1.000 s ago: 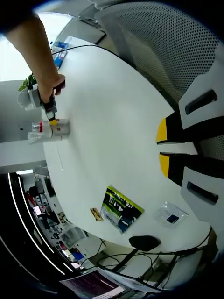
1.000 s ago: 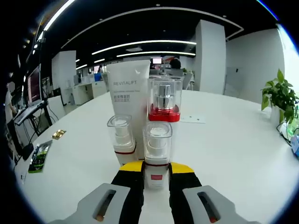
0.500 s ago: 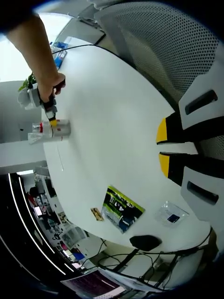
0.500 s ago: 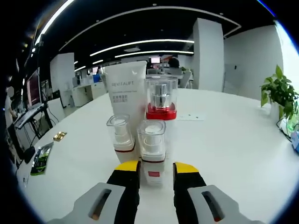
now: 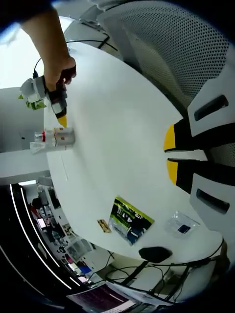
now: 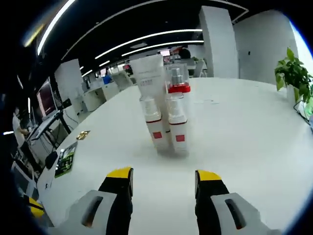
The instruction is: Arrange the skincare products in the storage area until every visible bottle or jar stands upright without overlapping.
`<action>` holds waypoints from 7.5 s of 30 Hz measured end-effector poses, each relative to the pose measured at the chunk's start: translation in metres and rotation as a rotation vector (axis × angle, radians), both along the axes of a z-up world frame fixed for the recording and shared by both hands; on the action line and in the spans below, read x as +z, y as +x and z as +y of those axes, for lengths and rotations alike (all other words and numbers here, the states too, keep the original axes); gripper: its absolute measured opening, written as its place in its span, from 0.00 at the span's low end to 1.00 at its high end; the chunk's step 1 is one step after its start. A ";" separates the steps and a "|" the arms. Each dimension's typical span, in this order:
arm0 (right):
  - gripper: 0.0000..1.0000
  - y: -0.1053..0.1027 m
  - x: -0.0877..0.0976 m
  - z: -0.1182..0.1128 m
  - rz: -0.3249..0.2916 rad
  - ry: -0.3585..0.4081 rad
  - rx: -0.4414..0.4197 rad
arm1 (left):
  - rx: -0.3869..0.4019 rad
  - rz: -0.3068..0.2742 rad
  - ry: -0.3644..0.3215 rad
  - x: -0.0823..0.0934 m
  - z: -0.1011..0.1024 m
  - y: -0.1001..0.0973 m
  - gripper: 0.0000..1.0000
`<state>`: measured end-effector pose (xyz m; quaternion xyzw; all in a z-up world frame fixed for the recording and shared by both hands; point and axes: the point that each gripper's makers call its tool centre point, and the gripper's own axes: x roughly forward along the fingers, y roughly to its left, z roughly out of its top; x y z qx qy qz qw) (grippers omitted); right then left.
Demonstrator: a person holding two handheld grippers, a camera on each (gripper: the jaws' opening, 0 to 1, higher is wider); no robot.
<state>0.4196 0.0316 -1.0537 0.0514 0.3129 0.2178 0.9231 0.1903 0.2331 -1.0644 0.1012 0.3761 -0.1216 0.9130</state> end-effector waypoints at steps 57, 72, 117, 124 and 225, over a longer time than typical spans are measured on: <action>0.81 -0.053 0.013 0.405 0.221 -0.377 0.952 | -0.096 -0.087 -0.092 0.025 -0.022 0.006 0.00; 0.90 -0.055 -0.066 0.376 0.270 -0.636 0.883 | -0.080 -0.079 -0.071 0.022 -0.017 0.006 0.00; 0.00 -0.073 -0.050 0.342 0.074 -0.515 1.154 | -0.087 -0.047 -0.044 0.014 -0.015 0.003 0.00; 0.00 -0.094 -0.010 0.318 0.013 -0.358 1.150 | -0.122 -0.029 -0.055 0.012 -0.022 0.001 0.00; 0.35 -0.268 0.078 0.128 0.628 0.726 1.011 | -0.192 -0.042 -1.046 0.121 -0.073 -0.017 0.04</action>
